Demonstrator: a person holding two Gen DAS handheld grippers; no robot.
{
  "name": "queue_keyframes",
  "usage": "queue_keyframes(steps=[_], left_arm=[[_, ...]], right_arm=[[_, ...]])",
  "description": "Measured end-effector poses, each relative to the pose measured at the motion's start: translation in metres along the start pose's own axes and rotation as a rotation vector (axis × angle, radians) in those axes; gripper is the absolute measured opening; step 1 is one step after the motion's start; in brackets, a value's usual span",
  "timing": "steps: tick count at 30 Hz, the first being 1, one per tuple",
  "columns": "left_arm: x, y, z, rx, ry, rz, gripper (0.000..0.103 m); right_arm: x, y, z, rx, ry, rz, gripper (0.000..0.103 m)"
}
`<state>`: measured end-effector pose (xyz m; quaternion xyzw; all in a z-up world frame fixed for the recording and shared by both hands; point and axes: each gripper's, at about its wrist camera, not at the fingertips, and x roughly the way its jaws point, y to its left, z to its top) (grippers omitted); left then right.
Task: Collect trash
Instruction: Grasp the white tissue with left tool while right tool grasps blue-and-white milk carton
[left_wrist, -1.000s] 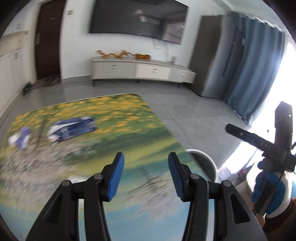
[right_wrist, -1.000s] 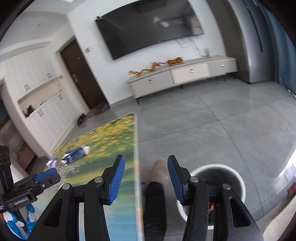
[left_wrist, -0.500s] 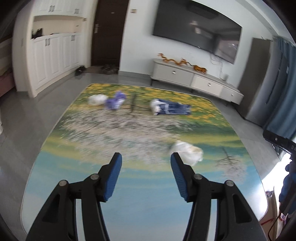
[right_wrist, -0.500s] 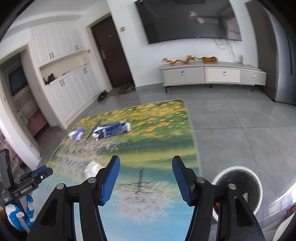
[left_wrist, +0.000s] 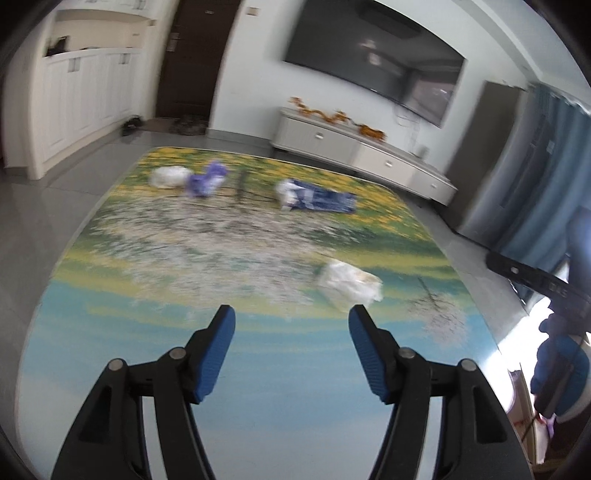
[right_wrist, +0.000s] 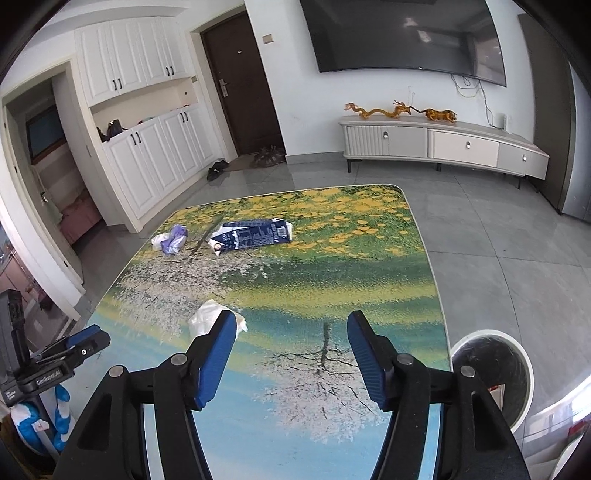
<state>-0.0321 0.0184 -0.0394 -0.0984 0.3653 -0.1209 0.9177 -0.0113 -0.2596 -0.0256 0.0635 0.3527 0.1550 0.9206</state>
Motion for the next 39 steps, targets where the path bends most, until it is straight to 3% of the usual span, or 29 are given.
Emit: queue_keyframes(steps=[11,20,30,32,39], left_arm=[[0.059,-0.041,0.013,0.119,0.107,-0.025,0.062],[0.097,-0.057,0.022,0.187,0.163,-0.027,0.062],[0.127,-0.059,0.027,0.245,0.195,0.026,0.061],[0.129,-0.057,0.029,0.242,0.192,0.029,0.058],[0.125,-0.036,0.033,0.154,0.156,0.005,0.021]], right_arm=[[0.013,-0.023,0.001,0.009,0.011,0.0,0.065],[0.053,-0.03,0.023,-0.055,0.042,0.036,0.066],[0.113,-0.034,0.052,-0.098,0.064,0.112,0.071],[0.126,-0.034,0.057,-0.102,0.071,0.126,0.071],[0.169,-0.013,0.079,-0.231,0.088,0.192,0.079]])
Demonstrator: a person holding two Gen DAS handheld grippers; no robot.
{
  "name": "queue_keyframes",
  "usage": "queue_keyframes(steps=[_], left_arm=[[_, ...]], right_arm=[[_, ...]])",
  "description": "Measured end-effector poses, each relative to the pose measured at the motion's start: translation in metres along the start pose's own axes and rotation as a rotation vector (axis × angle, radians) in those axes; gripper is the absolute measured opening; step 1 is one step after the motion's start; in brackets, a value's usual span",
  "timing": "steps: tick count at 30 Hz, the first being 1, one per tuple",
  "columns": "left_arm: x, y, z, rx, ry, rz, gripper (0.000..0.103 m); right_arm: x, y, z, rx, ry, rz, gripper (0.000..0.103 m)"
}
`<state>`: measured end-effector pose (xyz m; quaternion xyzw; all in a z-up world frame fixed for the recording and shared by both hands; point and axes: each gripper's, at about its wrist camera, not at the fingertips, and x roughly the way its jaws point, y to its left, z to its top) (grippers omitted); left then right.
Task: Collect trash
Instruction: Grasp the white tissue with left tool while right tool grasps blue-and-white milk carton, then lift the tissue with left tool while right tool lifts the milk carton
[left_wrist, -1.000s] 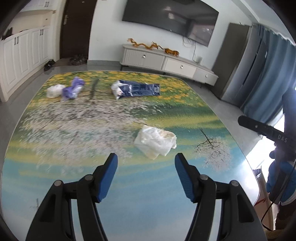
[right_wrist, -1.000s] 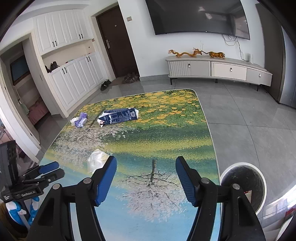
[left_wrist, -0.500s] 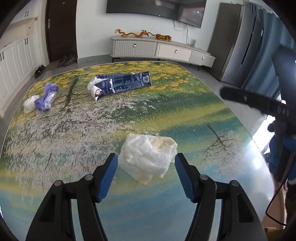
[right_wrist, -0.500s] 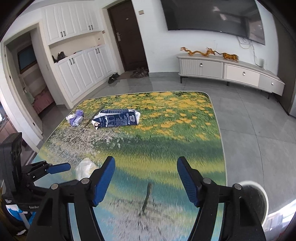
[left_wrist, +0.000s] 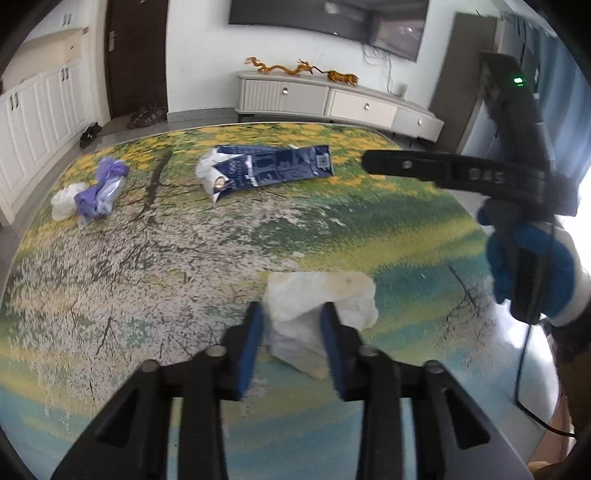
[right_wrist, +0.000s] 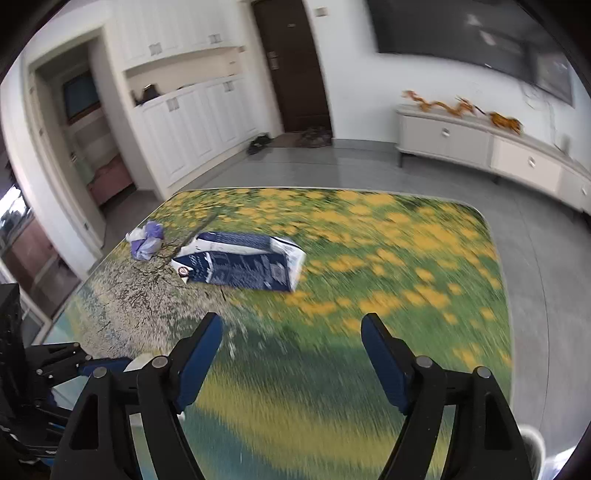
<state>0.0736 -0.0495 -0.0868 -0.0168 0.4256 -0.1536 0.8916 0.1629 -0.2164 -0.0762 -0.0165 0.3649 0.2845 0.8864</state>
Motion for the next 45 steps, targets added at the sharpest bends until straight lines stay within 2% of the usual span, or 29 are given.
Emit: queue_keyframes(steps=[4,9,14,20,21,26,29,31,33,41,44,45], left_arm=[[-0.002,0.014,-0.001,-0.077,-0.008,-0.044,0.013],[-0.005,0.026,-0.004,-0.137,-0.015,-0.079,0.009],[-0.006,0.032,-0.006,-0.166,-0.019,-0.104,0.008],[-0.012,0.039,-0.009,-0.186,-0.019,-0.12,0.008],[-0.013,0.04,-0.01,-0.188,-0.02,-0.121,0.008],[-0.011,0.041,-0.007,-0.197,-0.021,-0.12,0.008],[-0.011,0.041,-0.007,-0.196,-0.023,-0.116,0.008],[-0.012,0.041,-0.008,-0.197,-0.025,-0.111,0.008],[-0.013,0.042,-0.008,-0.199,-0.029,-0.109,0.008],[-0.018,0.051,-0.012,-0.218,-0.047,-0.089,0.008],[-0.022,0.051,-0.014,-0.21,-0.052,-0.082,0.008],[-0.023,0.051,-0.015,-0.208,-0.054,-0.079,0.008]], right_arm=[[0.026,0.017,0.02,-0.137,0.021,0.038,0.084],[0.057,0.032,0.038,-0.259,0.052,0.057,0.089],[0.09,0.041,0.048,-0.357,0.109,0.091,0.089],[0.115,0.04,0.055,-0.397,0.16,0.109,0.089],[0.116,0.039,0.055,-0.391,0.166,0.119,0.092],[0.12,0.033,0.057,-0.363,0.191,0.138,0.092],[0.114,0.029,0.056,-0.317,0.185,0.125,0.082],[0.109,0.022,0.055,-0.267,0.184,0.123,0.071],[0.102,0.018,0.052,-0.233,0.18,0.115,0.066],[0.072,0.025,0.029,-0.165,0.162,0.08,0.062],[0.054,0.026,0.033,-0.114,0.117,0.097,0.023],[0.05,0.026,0.032,-0.11,0.12,0.083,0.006]])
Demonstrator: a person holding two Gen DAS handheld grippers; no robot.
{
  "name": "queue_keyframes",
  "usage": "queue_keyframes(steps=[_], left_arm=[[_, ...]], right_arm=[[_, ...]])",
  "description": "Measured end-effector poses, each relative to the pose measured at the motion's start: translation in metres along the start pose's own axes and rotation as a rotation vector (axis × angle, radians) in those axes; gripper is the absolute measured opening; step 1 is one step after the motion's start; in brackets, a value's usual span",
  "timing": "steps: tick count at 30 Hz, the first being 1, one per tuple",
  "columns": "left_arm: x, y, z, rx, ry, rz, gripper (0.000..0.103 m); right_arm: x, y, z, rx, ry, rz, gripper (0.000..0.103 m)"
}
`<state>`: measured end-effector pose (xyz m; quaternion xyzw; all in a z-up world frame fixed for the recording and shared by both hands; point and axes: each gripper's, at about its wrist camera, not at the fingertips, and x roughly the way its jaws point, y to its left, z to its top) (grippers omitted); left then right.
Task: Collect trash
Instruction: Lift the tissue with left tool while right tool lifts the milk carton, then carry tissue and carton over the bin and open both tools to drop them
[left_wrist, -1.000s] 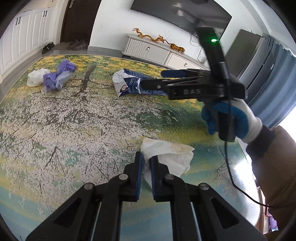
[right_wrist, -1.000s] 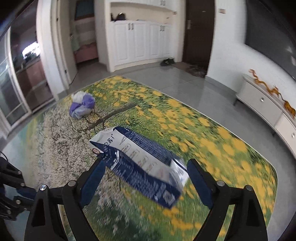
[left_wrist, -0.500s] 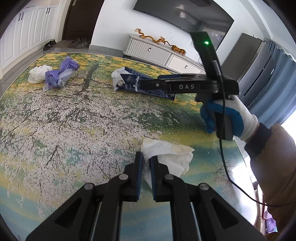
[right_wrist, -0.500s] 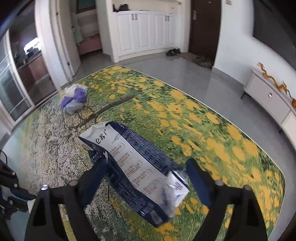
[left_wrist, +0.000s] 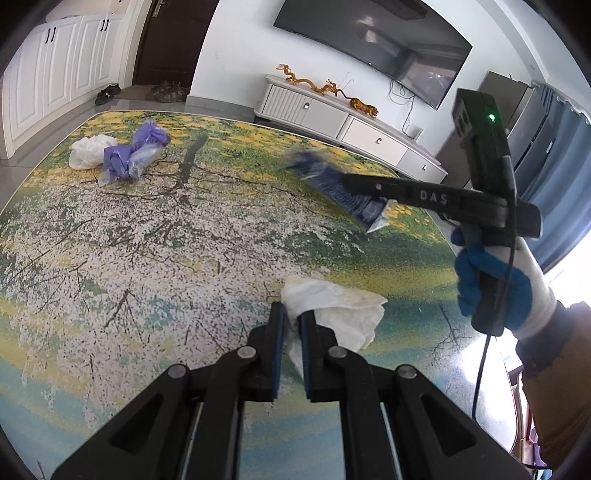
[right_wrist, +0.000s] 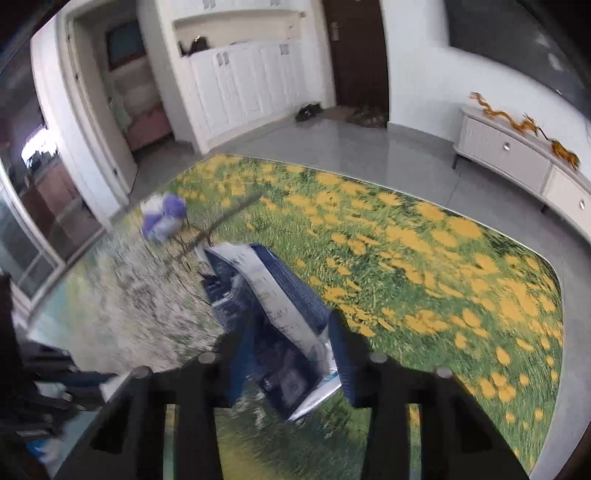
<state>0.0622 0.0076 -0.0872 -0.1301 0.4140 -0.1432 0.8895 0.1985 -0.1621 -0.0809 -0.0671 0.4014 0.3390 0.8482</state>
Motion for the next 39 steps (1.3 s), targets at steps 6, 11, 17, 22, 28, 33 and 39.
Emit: queue_keyframes(steps=[6,11,17,22,28,33,39], left_arm=[[-0.003,-0.003,-0.003,-0.003,-0.005,0.01,0.008],[-0.009,-0.012,-0.004,0.024,-0.02,0.015,0.006],[-0.014,-0.024,-0.004,0.039,-0.022,0.003,0.005],[-0.029,-0.033,0.002,0.041,-0.043,-0.01,0.005],[-0.049,-0.051,0.013,0.065,-0.075,-0.034,0.005],[-0.057,-0.081,0.024,0.118,-0.093,-0.073,0.005],[-0.047,-0.138,0.035,0.214,-0.084,-0.141,0.005]], right_arm=[[-0.006,0.003,-0.02,0.012,0.036,-0.03,0.005],[-0.02,0.006,-0.026,0.027,0.005,-0.05,0.004],[-0.052,0.009,-0.033,0.056,-0.056,-0.047,0.004],[-0.084,0.015,-0.039,0.06,-0.107,-0.048,0.004],[-0.134,0.015,-0.05,0.094,-0.196,-0.067,0.004],[-0.18,0.002,-0.072,0.135,-0.251,-0.13,0.004],[-0.236,-0.026,-0.121,0.222,-0.29,-0.24,0.004]])
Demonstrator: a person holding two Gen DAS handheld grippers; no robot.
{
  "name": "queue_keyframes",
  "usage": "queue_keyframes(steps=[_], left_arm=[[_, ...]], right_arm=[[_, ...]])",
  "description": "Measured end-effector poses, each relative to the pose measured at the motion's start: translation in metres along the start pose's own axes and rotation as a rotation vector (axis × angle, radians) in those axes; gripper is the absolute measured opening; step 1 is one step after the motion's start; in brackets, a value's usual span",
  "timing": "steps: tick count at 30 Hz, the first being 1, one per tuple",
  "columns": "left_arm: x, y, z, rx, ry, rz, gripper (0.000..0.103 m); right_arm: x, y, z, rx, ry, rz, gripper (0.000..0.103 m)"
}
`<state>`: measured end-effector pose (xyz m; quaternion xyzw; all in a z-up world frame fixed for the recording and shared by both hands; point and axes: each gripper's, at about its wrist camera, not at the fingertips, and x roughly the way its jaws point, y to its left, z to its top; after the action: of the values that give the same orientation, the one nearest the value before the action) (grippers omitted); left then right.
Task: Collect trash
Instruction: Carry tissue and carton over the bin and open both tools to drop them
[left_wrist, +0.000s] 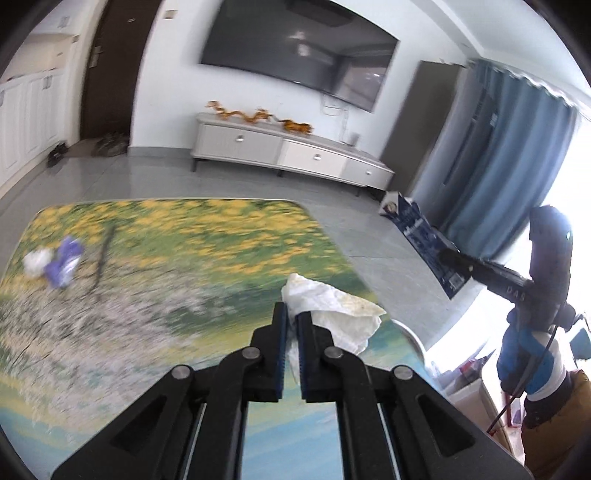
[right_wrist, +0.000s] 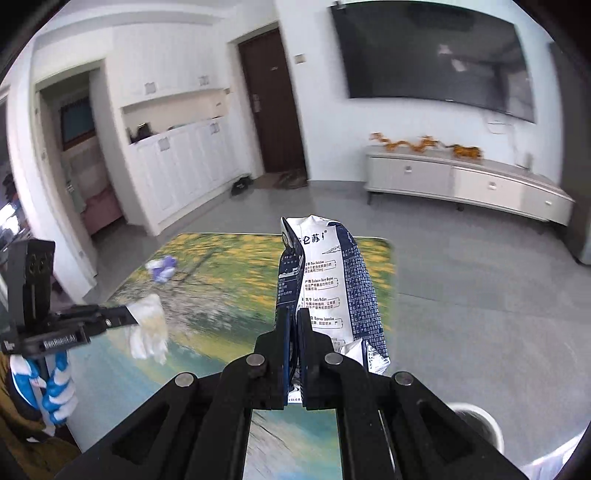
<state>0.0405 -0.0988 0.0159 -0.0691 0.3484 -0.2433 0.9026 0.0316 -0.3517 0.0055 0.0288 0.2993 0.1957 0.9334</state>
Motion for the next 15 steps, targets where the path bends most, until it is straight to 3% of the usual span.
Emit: queue_keyframes(steps=[6,11,15], left_arm=[[0.043,-0.071,0.017,0.101,0.053,-0.095,0.005],[0.098,-0.137,0.021,0.196,0.134,-0.151,0.005],[0.143,-0.18,0.013,0.246,0.204,-0.155,0.005]], right_arm=[[-0.04,-0.07,-0.045,0.169,0.01,-0.125,0.004],[-0.044,-0.129,-0.084,0.33,0.065,-0.195,0.004],[-0.035,-0.164,-0.109,0.411,0.118,-0.229,0.004]])
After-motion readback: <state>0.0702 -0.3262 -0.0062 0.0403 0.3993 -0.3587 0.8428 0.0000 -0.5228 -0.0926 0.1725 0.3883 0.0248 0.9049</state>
